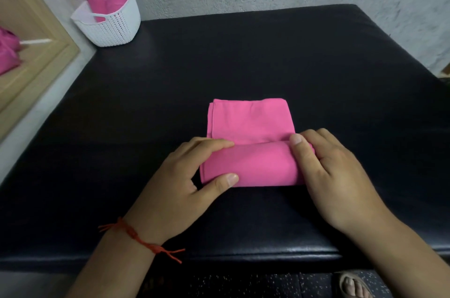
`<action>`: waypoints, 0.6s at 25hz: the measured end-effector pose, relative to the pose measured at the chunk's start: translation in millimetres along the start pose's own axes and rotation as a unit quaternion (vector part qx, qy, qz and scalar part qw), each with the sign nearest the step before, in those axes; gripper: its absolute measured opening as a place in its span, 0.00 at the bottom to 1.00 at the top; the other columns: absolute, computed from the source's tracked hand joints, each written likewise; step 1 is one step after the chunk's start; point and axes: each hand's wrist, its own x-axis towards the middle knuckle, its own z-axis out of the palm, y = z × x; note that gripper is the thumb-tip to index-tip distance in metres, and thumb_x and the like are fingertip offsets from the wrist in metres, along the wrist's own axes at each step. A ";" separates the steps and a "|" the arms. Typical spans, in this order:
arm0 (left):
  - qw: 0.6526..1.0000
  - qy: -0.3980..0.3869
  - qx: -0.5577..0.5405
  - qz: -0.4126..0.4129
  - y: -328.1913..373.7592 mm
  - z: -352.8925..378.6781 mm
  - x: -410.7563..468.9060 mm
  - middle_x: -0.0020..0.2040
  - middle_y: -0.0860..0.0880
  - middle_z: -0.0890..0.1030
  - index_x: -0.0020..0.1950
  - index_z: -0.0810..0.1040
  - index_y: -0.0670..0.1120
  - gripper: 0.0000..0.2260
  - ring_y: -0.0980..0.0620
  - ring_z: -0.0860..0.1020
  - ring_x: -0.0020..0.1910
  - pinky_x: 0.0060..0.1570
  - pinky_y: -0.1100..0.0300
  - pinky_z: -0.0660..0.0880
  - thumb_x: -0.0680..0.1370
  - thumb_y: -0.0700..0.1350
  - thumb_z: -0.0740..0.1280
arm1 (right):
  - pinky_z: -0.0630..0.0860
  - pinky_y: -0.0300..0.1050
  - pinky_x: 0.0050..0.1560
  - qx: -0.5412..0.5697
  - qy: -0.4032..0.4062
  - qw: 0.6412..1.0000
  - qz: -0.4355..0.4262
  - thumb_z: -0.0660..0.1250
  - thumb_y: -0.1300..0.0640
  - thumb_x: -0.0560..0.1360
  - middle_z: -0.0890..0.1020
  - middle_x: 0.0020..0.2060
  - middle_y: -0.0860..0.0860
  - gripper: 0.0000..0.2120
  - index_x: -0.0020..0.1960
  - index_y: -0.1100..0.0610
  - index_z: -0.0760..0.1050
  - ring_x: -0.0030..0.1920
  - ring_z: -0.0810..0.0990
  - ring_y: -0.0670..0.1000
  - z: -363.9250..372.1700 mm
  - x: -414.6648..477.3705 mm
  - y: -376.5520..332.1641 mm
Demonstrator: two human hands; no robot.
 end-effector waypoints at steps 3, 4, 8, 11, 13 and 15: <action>1.000 -0.025 0.014 0.002 1.1 0.1 0.8 0.63 0.63 0.77 0.69 0.77 0.61 0.19 0.54 0.77 0.64 0.62 0.50 0.75 0.80 0.64 0.66 | 0.72 0.49 0.45 -0.026 -0.014 0.999 0.017 0.52 0.38 0.85 0.80 0.39 0.44 0.23 0.43 0.48 0.78 0.43 0.78 0.45 -7.7 1.8 -0.7; 0.999 -0.035 0.011 -0.003 2.1 0.3 0.8 0.60 0.62 0.79 0.68 0.77 0.61 0.18 0.55 0.78 0.61 0.60 0.51 0.76 0.80 0.65 0.64 | 0.74 0.50 0.46 -0.039 -0.031 0.998 0.035 0.52 0.37 0.84 0.82 0.40 0.43 0.24 0.45 0.48 0.80 0.43 0.79 0.45 -11.3 2.5 -1.3; 0.999 -0.041 0.009 -0.010 8.5 1.9 2.0 0.56 0.63 0.81 0.64 0.80 0.61 0.19 0.56 0.78 0.58 0.55 0.58 0.75 0.80 0.67 0.60 | 0.74 0.50 0.47 -0.042 -0.064 0.996 0.036 0.53 0.38 0.84 0.81 0.42 0.42 0.23 0.45 0.47 0.82 0.46 0.79 0.43 -16.2 1.1 1.9; 0.998 -0.027 0.034 -0.036 12.7 3.2 4.3 0.60 0.66 0.78 0.65 0.80 0.61 0.24 0.60 0.74 0.63 0.62 0.60 0.72 0.79 0.70 0.56 | 0.72 0.45 0.55 -0.018 -0.076 0.996 0.034 0.52 0.39 0.84 0.78 0.51 0.38 0.20 0.55 0.38 0.83 0.56 0.77 0.39 -16.2 0.0 2.8; 0.997 -0.012 0.051 -0.064 14.4 4.6 5.7 0.61 0.66 0.76 0.63 0.80 0.61 0.26 0.62 0.73 0.64 0.65 0.56 0.71 0.79 0.72 0.52 | 0.72 0.44 0.59 -0.015 -0.095 0.994 0.049 0.51 0.38 0.84 0.76 0.54 0.35 0.20 0.59 0.33 0.82 0.60 0.75 0.39 -17.3 1.2 2.4; 0.992 -0.006 0.082 -0.091 15.8 5.0 5.7 0.61 0.66 0.75 0.64 0.78 0.62 0.28 0.63 0.72 0.63 0.65 0.53 0.72 0.78 0.74 0.49 | 0.72 0.46 0.61 -0.016 -0.103 0.993 0.060 0.50 0.38 0.83 0.76 0.55 0.35 0.21 0.62 0.33 0.81 0.61 0.74 0.40 -15.9 2.7 0.4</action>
